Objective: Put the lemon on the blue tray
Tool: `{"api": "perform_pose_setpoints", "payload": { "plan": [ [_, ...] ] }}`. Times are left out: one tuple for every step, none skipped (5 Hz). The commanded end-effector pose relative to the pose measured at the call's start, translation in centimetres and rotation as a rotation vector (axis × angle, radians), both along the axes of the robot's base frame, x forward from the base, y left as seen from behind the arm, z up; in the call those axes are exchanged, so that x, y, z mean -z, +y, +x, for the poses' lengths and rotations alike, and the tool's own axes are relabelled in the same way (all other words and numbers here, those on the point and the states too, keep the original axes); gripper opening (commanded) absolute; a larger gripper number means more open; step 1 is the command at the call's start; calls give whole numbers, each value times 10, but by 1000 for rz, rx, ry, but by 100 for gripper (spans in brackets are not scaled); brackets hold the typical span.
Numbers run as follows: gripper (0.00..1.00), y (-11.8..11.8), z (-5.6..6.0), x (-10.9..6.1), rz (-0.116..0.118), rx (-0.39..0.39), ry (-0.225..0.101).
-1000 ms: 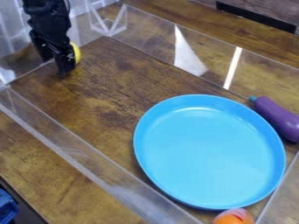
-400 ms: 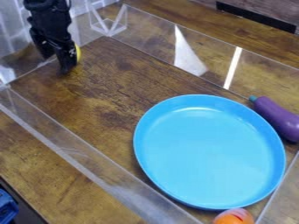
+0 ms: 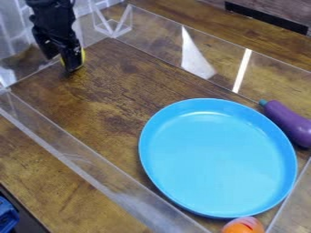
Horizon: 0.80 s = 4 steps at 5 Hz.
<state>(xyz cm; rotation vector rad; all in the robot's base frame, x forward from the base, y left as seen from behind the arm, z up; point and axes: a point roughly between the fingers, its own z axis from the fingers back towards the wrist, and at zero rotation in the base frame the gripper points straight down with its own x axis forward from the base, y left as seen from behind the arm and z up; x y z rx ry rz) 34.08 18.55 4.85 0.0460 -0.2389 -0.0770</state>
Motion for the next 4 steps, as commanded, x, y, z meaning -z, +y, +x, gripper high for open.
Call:
{"api": "perform_pose_setpoints", "payload": {
  "plan": [
    [100, 10, 10, -43, 46, -16, -106],
    [100, 12, 11, -42, 37, -19, -108],
    [100, 14, 12, -38, 29, -15, -108],
    [100, 17, 14, -32, 20, -10, -107]
  ]
}}
